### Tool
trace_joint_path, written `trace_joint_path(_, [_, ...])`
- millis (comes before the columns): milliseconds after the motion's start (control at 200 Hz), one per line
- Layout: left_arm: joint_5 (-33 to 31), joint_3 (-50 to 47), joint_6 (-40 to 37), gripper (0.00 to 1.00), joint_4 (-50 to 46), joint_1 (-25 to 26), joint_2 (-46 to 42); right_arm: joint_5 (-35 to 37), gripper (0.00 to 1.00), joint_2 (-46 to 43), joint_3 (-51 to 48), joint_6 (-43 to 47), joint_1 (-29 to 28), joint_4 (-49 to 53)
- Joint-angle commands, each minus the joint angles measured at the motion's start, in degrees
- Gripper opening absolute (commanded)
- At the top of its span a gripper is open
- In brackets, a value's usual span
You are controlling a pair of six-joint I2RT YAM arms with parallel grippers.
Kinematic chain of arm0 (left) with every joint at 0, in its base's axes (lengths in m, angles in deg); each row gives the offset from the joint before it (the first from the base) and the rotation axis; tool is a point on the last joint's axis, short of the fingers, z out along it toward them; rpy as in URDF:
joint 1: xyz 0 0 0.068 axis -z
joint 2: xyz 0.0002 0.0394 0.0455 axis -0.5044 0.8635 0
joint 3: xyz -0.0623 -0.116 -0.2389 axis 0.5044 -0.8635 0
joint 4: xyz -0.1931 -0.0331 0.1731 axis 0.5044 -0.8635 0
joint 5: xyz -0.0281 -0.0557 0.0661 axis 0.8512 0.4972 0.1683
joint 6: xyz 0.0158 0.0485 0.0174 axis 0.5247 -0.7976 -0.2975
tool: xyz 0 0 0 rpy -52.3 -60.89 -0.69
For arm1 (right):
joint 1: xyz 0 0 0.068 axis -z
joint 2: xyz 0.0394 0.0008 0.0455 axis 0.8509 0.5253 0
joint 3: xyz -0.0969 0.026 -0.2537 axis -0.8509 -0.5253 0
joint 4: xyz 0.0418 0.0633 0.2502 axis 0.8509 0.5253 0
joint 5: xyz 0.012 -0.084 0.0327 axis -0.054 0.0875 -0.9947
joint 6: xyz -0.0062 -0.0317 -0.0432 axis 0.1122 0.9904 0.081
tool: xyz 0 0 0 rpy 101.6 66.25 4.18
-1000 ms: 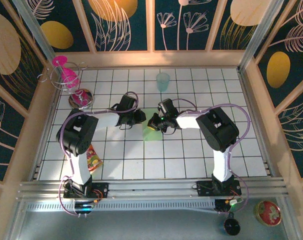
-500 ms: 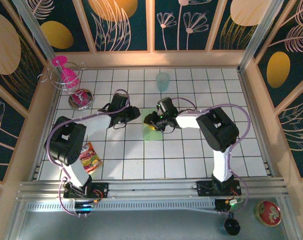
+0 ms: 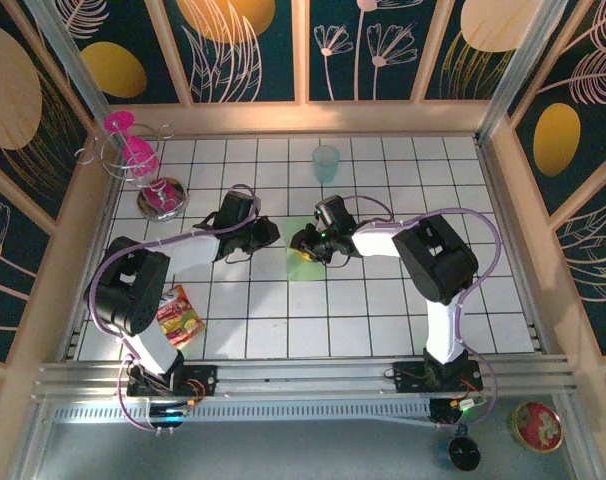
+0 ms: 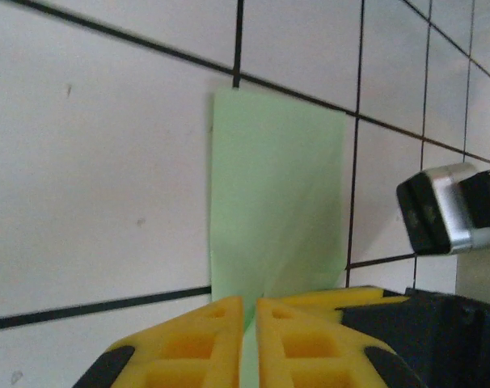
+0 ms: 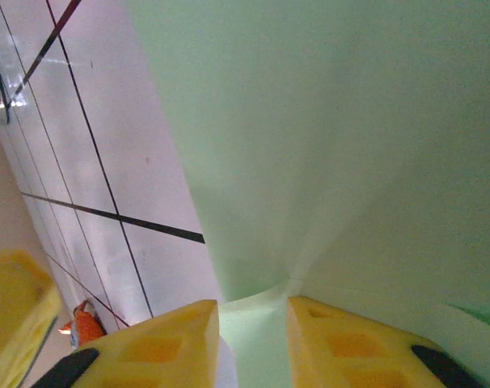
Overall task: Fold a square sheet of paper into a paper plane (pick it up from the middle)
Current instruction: Fold the triangle a second time at the center of the table.
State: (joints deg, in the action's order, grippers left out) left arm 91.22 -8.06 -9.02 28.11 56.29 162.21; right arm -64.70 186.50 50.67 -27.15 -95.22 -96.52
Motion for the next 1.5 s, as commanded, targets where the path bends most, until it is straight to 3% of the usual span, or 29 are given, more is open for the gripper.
trace_joint_path(0, [3.51,-1.15,1.20,0.09,2.56,0.50,-0.93,2.00,0.24,1.27,-0.95,0.53,0.00,3.53])
trace_joint_path(395, [4.02,2.95,0.59,0.01,2.03,5.10,5.99,2.44,0.00,2.43,-0.15,1.11,0.00,5.49])
trace_joint_path(991, [-1.60,4.21,-0.55,0.00,-0.95,5.26,10.49,2.18,0.00,1.53,-1.49,0.55,0.08,3.65])
trace_joint_path(1171, [-4.77,2.83,-1.15,0.00,-2.95,5.23,11.54,2.24,0.00,-2.75,-2.97,2.66,0.43,-0.10])
trace_joint_path(1317, [-4.79,1.93,-1.62,0.00,-3.65,5.22,12.28,2.23,0.00,-6.53,-3.36,4.72,0.74,-3.04])
trace_joint_path(1497, [-4.68,2.01,-1.98,0.00,-3.87,5.27,12.17,1.91,0.00,-4.26,-3.35,4.05,0.78,-3.60])
